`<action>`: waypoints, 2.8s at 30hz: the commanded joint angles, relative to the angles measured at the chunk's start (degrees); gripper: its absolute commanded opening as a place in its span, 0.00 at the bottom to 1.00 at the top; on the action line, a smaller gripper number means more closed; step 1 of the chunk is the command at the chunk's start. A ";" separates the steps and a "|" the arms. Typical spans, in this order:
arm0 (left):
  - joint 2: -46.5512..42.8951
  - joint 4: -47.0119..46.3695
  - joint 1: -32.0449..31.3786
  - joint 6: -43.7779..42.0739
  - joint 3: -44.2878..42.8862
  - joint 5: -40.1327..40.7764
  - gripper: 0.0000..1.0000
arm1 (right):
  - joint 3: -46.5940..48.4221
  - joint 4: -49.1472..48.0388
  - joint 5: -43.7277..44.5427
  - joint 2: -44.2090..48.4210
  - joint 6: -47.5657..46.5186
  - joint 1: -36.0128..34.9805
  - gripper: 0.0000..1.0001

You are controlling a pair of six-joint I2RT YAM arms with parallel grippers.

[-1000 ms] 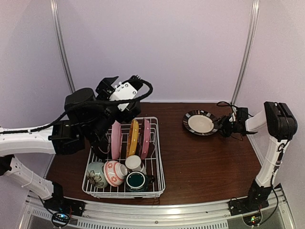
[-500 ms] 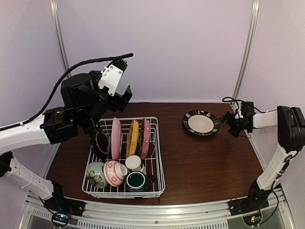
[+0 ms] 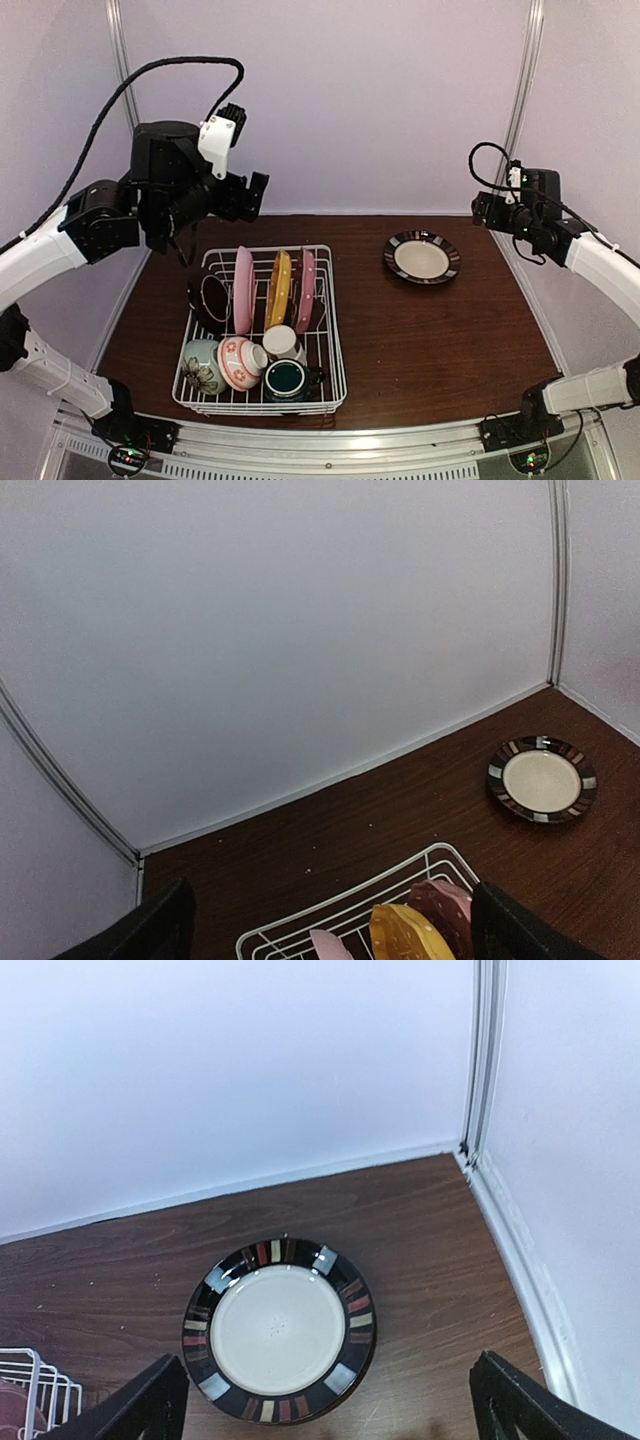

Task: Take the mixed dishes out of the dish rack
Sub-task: Grab the plate from the dish rack.

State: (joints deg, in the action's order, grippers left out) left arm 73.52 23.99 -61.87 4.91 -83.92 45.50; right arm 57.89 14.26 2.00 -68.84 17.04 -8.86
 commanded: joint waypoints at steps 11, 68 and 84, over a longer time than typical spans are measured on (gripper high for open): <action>10.21 14.24 -1.34 24.25 -6.62 -11.42 0.97 | -7.30 -6.72 14.28 14.00 -8.49 -8.50 1.00; 38.68 26.55 -1.44 52.98 -11.71 -11.39 0.61 | -1.37 5.56 10.84 4.09 -6.33 -7.84 1.00; 38.02 29.47 -1.20 53.21 -15.22 -8.78 0.32 | -0.93 6.10 9.88 3.86 -5.82 -7.40 1.00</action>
State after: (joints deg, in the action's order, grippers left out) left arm 111.92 51.66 -63.68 58.06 -97.34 34.65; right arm 55.27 19.11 12.38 -64.93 10.70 -16.62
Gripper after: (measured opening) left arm 0.367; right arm 0.994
